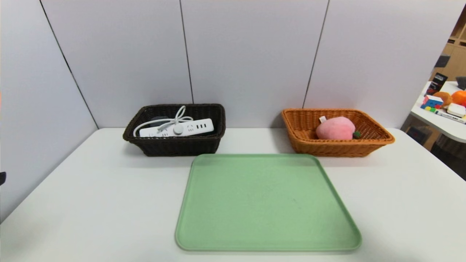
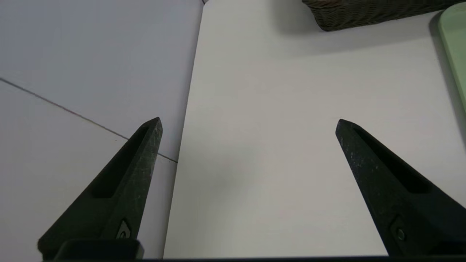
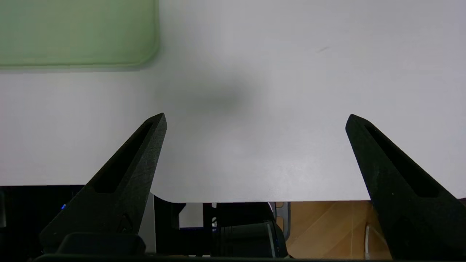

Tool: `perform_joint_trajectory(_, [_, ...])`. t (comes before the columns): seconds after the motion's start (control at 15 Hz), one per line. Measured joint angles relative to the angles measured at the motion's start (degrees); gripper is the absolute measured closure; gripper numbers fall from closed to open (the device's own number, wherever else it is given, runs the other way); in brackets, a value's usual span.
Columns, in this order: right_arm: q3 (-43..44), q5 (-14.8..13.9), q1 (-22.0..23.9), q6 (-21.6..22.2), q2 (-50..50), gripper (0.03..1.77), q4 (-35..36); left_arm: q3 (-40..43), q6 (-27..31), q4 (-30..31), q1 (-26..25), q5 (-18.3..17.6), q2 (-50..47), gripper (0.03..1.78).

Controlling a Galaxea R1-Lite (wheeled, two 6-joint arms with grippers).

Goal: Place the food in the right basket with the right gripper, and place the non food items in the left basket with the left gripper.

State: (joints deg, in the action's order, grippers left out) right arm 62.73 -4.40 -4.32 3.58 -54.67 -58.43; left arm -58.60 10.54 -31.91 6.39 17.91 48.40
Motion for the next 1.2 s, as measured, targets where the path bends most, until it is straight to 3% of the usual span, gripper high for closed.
perform_joint_trajectory(0.33, [-2.2,-0.5,2.2,0.6,6.4,0.10,1.1,7.9,0.2,1.2,-1.9,0.2,-8.7,0.12])
perform_joint_trajectory(1.0, [-16.8,-0.5,2.2,0.1,30.2,0.10,7.0,25.9,1.1,2.3,-2.0,-0.5,-29.5,0.12])
perform_joint_trajectory(1.2, [-21.0,-0.8,2.2,-0.1,34.6,0.10,12.8,28.8,0.8,2.5,-3.0,-0.4,-32.8,0.12])
